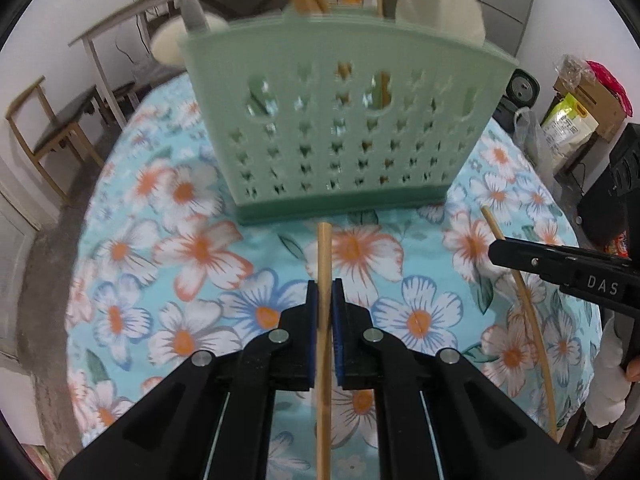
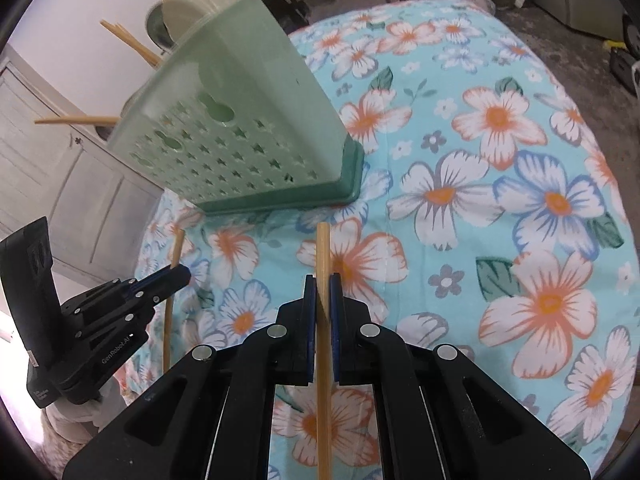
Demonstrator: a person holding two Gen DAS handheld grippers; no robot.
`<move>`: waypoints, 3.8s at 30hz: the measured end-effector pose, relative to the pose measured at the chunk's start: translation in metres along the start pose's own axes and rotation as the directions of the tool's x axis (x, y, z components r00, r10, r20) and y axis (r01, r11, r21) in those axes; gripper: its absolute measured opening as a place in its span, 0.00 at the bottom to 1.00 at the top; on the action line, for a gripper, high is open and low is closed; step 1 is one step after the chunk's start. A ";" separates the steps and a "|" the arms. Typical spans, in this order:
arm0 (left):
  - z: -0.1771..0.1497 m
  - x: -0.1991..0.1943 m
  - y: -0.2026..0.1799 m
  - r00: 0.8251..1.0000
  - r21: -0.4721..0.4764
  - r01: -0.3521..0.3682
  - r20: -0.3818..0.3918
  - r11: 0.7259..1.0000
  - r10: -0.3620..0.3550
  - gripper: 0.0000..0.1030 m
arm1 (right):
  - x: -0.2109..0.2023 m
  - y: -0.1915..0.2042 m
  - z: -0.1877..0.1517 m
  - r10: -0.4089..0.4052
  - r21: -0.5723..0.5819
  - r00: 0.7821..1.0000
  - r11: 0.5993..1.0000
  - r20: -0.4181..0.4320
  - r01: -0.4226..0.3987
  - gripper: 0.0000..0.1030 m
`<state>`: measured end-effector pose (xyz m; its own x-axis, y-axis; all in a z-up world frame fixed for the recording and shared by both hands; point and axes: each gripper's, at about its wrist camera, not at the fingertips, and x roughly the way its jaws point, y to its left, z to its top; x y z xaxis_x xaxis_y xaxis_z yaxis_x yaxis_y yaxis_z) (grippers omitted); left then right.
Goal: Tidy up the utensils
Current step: 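Carry both held chopsticks up toward the green holder, then lower the left gripper's chopstick into the green holder and open it while the right gripper holds its chopstick, then open the right gripper to drop its chopstick into the green holder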
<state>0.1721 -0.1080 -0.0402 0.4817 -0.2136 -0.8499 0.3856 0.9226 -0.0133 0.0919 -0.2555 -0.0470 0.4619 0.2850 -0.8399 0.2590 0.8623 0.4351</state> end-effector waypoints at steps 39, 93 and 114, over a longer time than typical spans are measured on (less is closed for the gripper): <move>0.065 -0.154 0.042 0.890 -0.113 0.120 0.453 0.986 -0.056 0.06 | -0.093 0.058 0.042 0.152 -0.158 0.958 0.981 0.243 -0.116 0.05; 0.040 -0.164 0.134 0.767 -0.214 0.158 0.641 0.964 0.016 0.46 | -0.100 0.153 0.206 0.314 -0.341 0.701 0.934 0.640 -0.108 0.05; -0.004 -0.137 0.166 0.826 -0.289 0.157 0.563 0.944 0.035 0.46 | -0.063 0.151 0.179 0.088 -0.259 0.711 0.956 0.697 0.136 0.05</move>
<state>0.1670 0.0758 0.0722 0.8544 -0.3250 -0.4054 0.2122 0.9305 -0.2987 0.2539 -0.2178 0.1295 0.9430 -0.0131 -0.3325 0.0903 0.9718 0.2177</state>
